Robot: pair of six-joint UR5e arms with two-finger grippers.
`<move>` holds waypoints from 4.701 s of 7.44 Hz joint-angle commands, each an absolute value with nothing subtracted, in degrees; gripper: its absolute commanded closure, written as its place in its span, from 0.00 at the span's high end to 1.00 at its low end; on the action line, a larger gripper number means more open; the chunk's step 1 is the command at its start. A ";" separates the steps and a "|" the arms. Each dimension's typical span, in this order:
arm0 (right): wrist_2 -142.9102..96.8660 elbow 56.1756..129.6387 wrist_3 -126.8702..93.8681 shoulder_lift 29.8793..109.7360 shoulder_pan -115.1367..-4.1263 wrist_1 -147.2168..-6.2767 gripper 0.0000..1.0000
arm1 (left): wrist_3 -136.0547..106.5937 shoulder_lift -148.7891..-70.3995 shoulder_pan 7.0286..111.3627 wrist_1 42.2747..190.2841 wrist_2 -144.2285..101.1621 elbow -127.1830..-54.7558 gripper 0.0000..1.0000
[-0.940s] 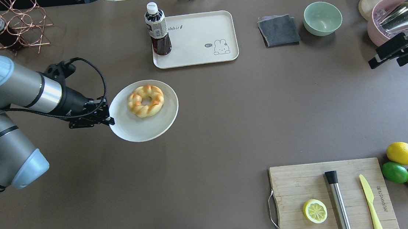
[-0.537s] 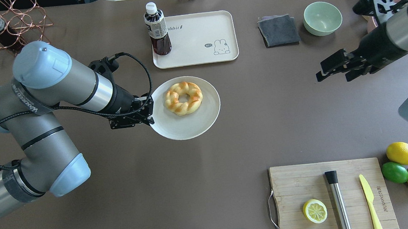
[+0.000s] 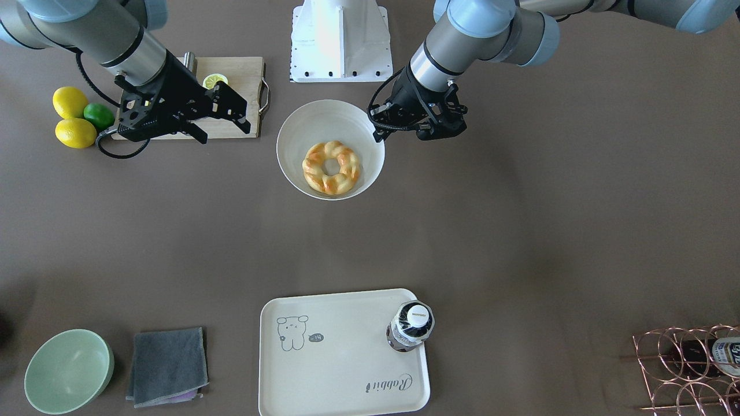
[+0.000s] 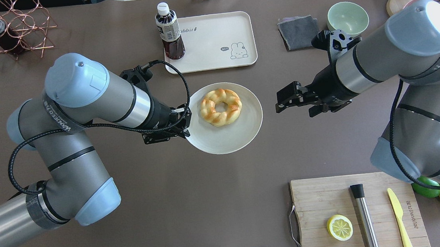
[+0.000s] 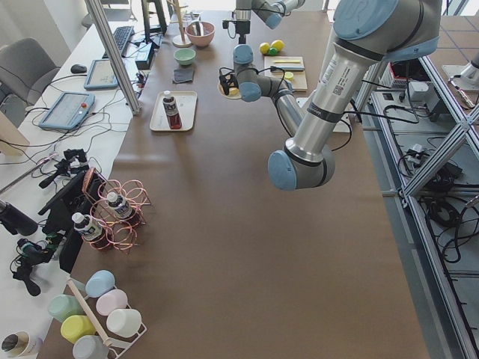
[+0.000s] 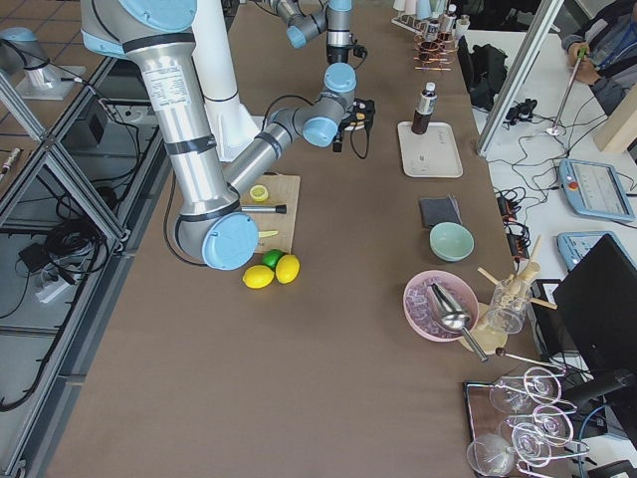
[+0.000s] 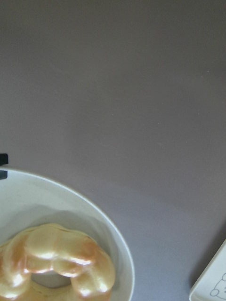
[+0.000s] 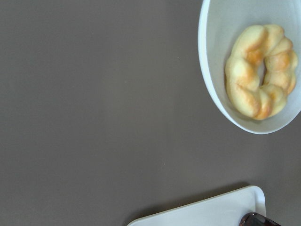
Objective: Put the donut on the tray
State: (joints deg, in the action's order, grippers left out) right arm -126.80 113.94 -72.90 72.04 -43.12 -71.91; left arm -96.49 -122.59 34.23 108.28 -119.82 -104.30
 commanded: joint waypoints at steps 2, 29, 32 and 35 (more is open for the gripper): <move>-123.22 113.20 -78.30 70.93 -38.24 -71.72 0.96 | -96.59 -124.19 31.29 108.54 -113.55 -104.76 0.00; -117.27 54.29 -103.56 35.09 -48.44 -61.41 0.00 | -92.39 -107.50 42.35 108.37 -116.72 -115.22 0.97; -113.31 50.28 -111.16 32.52 -45.80 -59.68 0.00 | -92.37 -106.44 43.07 108.37 -117.33 -115.40 0.96; -112.50 48.34 -111.01 32.61 -45.00 -54.42 0.28 | -92.37 -106.17 43.68 108.37 -117.68 -115.49 0.97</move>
